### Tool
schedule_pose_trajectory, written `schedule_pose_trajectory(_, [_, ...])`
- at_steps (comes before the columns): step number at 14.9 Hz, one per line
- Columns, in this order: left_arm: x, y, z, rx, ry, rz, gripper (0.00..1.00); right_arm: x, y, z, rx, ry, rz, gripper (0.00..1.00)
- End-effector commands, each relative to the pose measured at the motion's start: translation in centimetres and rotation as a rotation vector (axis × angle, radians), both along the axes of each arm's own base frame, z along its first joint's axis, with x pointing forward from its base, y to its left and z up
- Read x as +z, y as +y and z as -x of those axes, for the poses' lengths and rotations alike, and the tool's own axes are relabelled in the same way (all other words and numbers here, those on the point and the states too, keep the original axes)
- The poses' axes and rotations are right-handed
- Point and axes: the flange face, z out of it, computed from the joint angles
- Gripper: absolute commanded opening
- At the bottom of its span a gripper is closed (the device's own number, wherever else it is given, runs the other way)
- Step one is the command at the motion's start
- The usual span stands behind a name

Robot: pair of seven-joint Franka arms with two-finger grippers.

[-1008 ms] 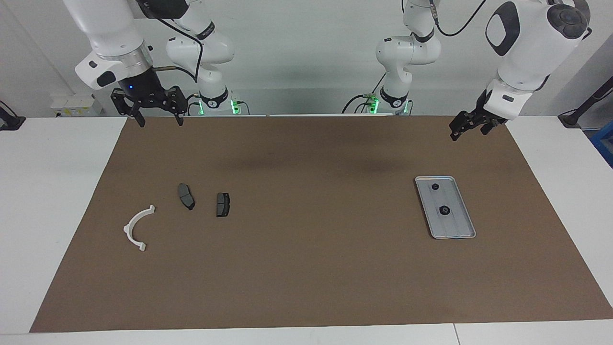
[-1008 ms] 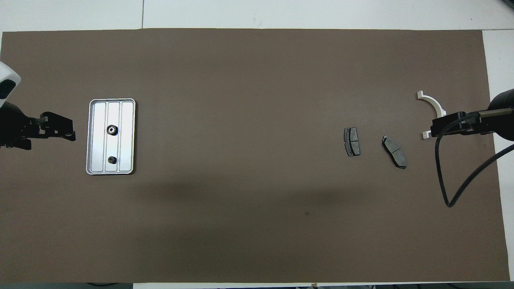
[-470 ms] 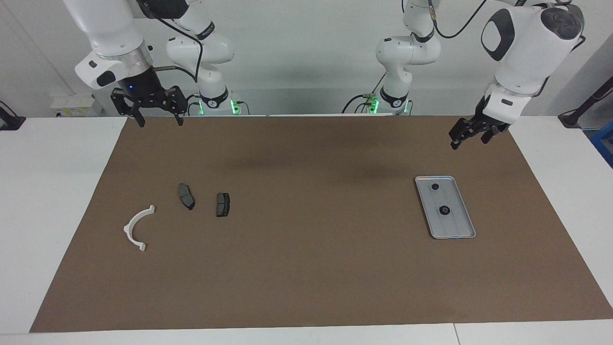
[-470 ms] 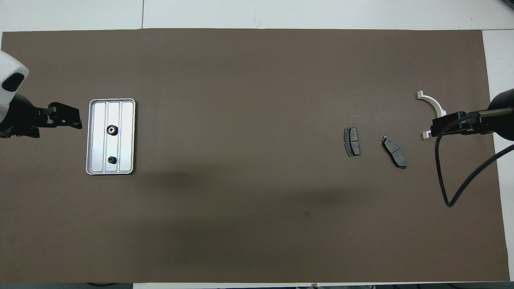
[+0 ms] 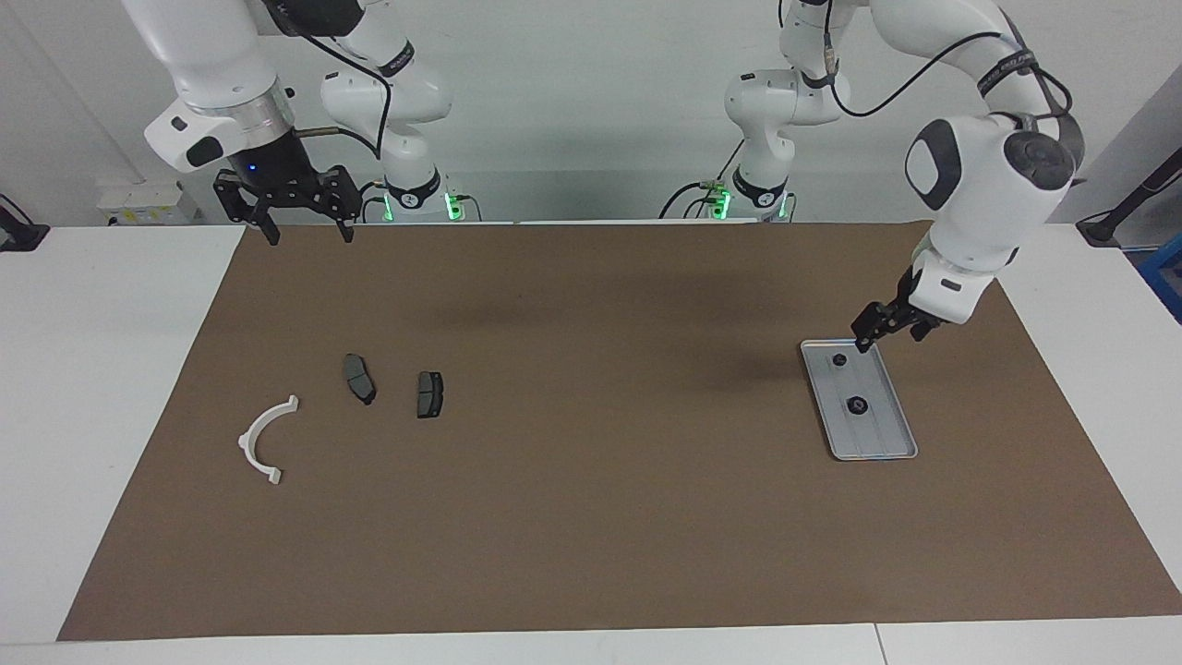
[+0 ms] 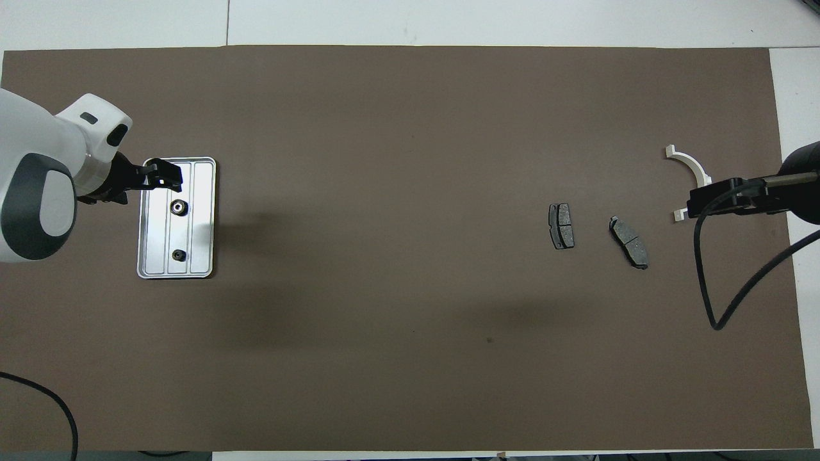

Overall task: Place bearing gear from tray to pile
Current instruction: 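Lower the left gripper onto the tray and grasp a black bearing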

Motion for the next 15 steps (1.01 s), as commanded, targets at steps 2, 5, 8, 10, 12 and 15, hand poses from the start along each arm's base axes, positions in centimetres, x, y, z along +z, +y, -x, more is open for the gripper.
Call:
schedule_pose_trajectory(2, [-4.5, 1.4, 1.0, -0.022, -0.029, 0.002, 1.00, 0.2, -0.4, 0.2, 0.014, -0.016, -0.012, 1.00])
schedule_pose_trajectory(5, [-7.7, 2.0, 1.3, -0.013, -0.021, 0.002, 1.00, 0.5, -0.4, 0.2, 0.012, -0.023, -0.020, 1.00])
schedule_pose_trajectory(8, [-9.2, 2.1, 1.3, -0.006, -0.021, 0.002, 0.94, 0.8, -0.2, 0.4, 0.014, -0.026, -0.024, 1.00])
schedule_pose_trajectory(10, [-10.0, 2.4, 1.1, 0.001, -0.024, 0.004, 0.86, 0.8, 0.1, 0.4, 0.012, -0.026, -0.024, 1.00])
schedule_pose_trajectory(12, [-10.6, 2.4, 0.9, 0.003, -0.033, 0.004, 0.79, 0.8, -0.2, 0.5, 0.011, -0.026, -0.024, 1.00])
schedule_pose_trajectory(15, [-11.8, 2.5, 0.4, 0.012, -0.043, 0.004, 0.78, 0.9, -0.2, 0.4, 0.015, -0.027, -0.024, 1.00])
